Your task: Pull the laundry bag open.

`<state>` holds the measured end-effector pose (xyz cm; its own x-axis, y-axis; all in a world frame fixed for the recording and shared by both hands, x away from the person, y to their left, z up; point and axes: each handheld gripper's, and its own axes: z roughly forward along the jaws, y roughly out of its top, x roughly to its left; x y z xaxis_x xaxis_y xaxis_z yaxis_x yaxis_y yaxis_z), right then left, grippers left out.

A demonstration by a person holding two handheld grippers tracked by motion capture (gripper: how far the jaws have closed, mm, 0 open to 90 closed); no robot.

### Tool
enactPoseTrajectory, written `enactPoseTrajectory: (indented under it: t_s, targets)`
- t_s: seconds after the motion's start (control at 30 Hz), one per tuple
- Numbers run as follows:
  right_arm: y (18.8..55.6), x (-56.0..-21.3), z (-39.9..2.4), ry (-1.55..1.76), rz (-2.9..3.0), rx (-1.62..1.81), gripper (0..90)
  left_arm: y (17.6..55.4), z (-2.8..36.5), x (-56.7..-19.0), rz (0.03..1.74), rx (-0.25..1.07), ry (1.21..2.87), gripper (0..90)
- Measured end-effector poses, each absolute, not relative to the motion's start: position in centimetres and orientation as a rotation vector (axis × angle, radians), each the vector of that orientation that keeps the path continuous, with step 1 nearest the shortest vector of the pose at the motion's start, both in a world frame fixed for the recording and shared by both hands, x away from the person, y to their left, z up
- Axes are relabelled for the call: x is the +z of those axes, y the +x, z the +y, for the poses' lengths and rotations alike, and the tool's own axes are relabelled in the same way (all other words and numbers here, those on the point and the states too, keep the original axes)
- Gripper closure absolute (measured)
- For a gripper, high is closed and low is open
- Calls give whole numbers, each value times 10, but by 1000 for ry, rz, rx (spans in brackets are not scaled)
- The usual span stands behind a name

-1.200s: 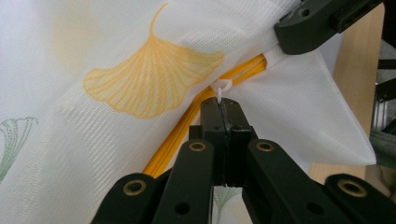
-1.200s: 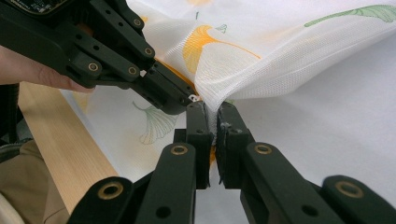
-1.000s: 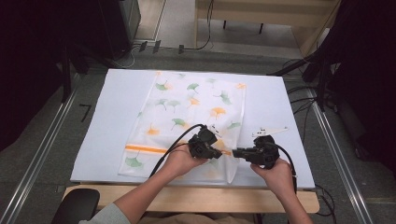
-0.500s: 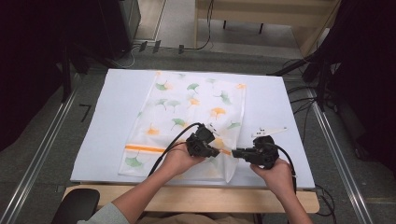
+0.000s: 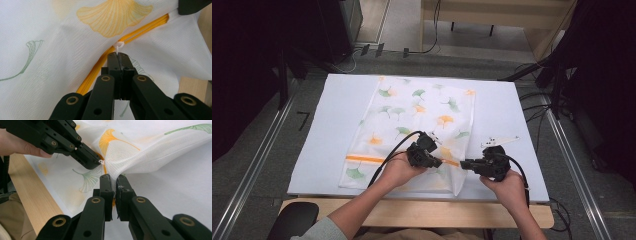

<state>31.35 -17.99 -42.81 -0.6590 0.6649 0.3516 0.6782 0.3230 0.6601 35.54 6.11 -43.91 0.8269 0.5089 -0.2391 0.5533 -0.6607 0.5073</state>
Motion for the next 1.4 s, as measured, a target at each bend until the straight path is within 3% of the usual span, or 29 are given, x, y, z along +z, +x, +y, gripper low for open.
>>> enactPoseTrajectory:
  t_s: [1.4]
  targets:
    - [315,-429,-184,-1300,-2534,-1290,865,361,81,-437,819,-102,2421,900]
